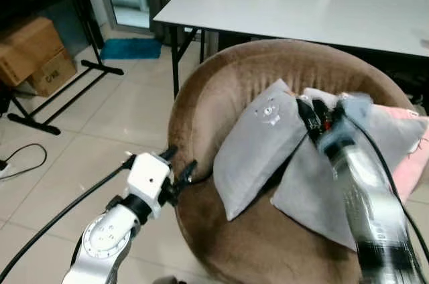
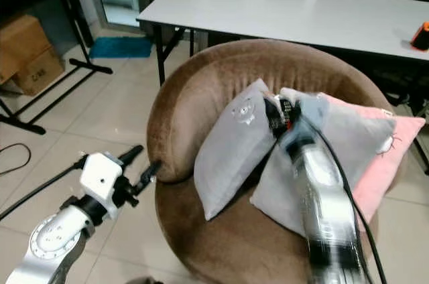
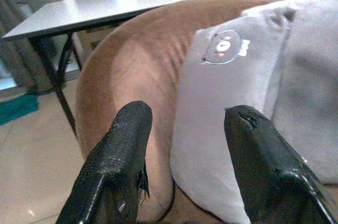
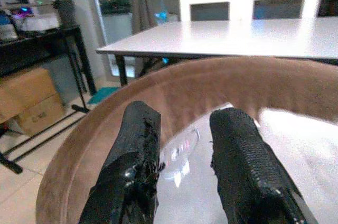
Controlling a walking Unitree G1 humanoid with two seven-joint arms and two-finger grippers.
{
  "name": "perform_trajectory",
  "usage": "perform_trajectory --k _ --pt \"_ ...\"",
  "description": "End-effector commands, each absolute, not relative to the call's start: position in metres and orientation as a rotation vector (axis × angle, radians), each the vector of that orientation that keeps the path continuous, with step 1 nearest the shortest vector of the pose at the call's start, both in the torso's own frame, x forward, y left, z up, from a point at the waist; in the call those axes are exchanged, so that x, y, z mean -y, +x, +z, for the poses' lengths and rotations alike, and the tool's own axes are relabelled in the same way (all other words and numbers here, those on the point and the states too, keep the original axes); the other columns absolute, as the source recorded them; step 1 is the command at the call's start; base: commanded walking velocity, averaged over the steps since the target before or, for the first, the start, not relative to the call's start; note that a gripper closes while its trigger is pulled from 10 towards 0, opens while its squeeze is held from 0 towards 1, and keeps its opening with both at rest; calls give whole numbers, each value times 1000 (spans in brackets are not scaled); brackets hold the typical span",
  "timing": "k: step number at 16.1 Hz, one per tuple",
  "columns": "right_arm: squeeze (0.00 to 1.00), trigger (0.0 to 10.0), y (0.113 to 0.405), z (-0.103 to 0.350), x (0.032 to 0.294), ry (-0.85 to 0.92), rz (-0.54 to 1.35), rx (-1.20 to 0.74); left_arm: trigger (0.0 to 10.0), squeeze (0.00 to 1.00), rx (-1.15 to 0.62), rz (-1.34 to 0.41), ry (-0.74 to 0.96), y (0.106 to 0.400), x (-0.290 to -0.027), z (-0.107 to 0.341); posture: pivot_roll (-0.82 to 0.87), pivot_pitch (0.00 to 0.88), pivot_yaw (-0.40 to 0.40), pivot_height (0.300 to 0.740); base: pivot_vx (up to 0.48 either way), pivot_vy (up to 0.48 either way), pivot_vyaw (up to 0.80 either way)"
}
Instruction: Move the pillow to the sofa from floor
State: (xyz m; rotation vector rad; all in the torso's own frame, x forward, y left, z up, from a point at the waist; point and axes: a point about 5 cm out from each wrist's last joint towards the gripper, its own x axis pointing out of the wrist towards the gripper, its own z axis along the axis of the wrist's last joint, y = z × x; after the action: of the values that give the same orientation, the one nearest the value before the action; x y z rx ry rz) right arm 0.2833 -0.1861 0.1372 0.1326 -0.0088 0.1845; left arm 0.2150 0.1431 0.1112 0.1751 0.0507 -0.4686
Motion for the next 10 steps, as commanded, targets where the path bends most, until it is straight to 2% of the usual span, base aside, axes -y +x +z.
perform_trajectory --k 1,3,5,8,10 --pt "0 10000 272 148 178 140 193 25 10000 0 -48 -412 174 215 -149 111 -85 0 15 740 0 0 0" --pt "0 10000 234 135 176 51 31 5 10000 0 -36 -366 166 213 -151 111 -118 0 28 740 0 0 -794" --pt "0 10000 222 131 170 96 12 -13 10000 0 -26 -368 174 212 -148 111 -130 0 34 740 0 0 -800" --pt "0 10000 220 131 177 103 -69 -50 10000 0 -20 -354 174 214 -146 111 -130 0 33 740 0 0 -800" --pt "0 10000 221 128 187 125 -190 -38 10000 0 -15 -330 182 216 -148 112 -124 0 31 740 0 -302 -800"
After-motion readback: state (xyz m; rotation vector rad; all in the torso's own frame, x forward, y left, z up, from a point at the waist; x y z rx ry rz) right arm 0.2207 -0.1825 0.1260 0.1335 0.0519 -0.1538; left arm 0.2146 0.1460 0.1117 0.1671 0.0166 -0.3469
